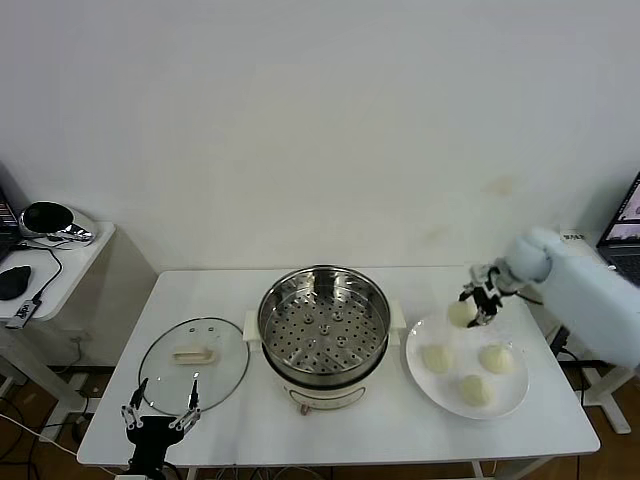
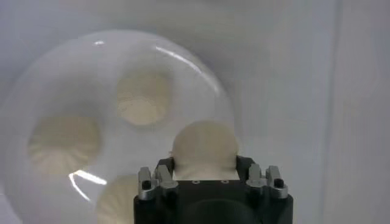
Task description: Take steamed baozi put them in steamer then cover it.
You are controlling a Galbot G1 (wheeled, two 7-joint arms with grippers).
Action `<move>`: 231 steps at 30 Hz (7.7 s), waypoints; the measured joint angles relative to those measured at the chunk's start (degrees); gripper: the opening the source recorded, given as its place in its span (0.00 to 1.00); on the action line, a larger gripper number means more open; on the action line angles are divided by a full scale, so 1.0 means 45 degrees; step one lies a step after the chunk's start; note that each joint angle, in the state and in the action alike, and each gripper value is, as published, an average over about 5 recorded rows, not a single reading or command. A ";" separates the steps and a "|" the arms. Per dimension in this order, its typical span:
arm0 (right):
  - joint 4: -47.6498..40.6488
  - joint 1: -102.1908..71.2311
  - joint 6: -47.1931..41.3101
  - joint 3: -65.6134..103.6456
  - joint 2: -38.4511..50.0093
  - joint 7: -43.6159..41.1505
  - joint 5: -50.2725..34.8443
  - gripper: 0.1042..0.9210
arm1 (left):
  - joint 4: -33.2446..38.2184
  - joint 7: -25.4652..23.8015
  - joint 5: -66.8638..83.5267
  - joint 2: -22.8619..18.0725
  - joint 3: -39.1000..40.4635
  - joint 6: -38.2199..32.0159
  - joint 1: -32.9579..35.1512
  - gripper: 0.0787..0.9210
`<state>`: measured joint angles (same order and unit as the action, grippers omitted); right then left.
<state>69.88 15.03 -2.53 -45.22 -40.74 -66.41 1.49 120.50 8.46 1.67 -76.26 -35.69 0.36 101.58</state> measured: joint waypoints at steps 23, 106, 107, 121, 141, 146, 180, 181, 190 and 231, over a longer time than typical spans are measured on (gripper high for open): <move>-0.0712 0.3194 0.3361 -0.4451 -0.5351 0.0958 -0.1711 0.65 | 0.0096 -0.0010 0.0555 -0.0040 -0.0445 -0.0042 -0.0011 0.88; 0.4509 -0.2002 -0.2715 -0.1873 0.3183 0.1000 0.0559 0.88 | 0.1250 -0.0114 0.0492 0.0322 -0.0862 0.0430 0.0280 0.88; 0.4347 -0.2186 -0.2694 -0.1761 0.3073 0.1034 0.0645 0.88 | 0.1247 -0.0114 0.0492 0.0320 -0.0888 0.0429 0.0290 0.88; 0.2193 -0.3483 -0.2497 -0.0943 0.1016 0.1427 0.1277 0.88 | 0.1034 -0.0122 0.0541 0.0339 -0.1214 0.0426 0.0196 0.88; 0.0705 -0.4205 -0.2817 -0.0530 -0.0606 0.1513 0.1927 0.82 | 0.0976 -0.0118 0.0553 0.0280 -0.1255 0.0416 0.0144 0.88; 0.0694 -0.4243 -0.2866 -0.0500 -0.0618 0.1360 0.1988 0.71 | 0.0978 -0.0116 0.0565 0.0279 -0.1267 0.0414 0.0173 0.88; 0.4207 0.4387 -0.4570 -0.5024 0.0662 0.1083 -0.3512 0.61 | 0.1100 -0.0172 0.0840 0.0632 -0.1103 0.0644 -0.0174 0.88; 0.4295 0.4651 -0.4733 -0.5207 0.0449 0.1218 -0.3863 0.61 | 0.1097 -0.0172 0.0863 0.0647 -0.1110 0.0643 -0.0177 0.88; 0.4161 0.5522 -0.6265 -0.6073 -0.2243 0.2563 -0.6393 0.62 | 0.1014 -0.0169 0.1006 0.0554 -0.1286 0.0658 -0.0265 0.88; 0.0238 0.2769 -0.8373 -0.6411 -0.8408 0.4142 -0.7564 0.80 | 0.0788 -0.0150 0.1197 0.0400 -0.1501 0.0604 -0.0410 0.88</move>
<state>70.95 27.50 -40.21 -74.07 -78.58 -47.77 -32.55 124.04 7.78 7.06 -74.46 -42.45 3.08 99.73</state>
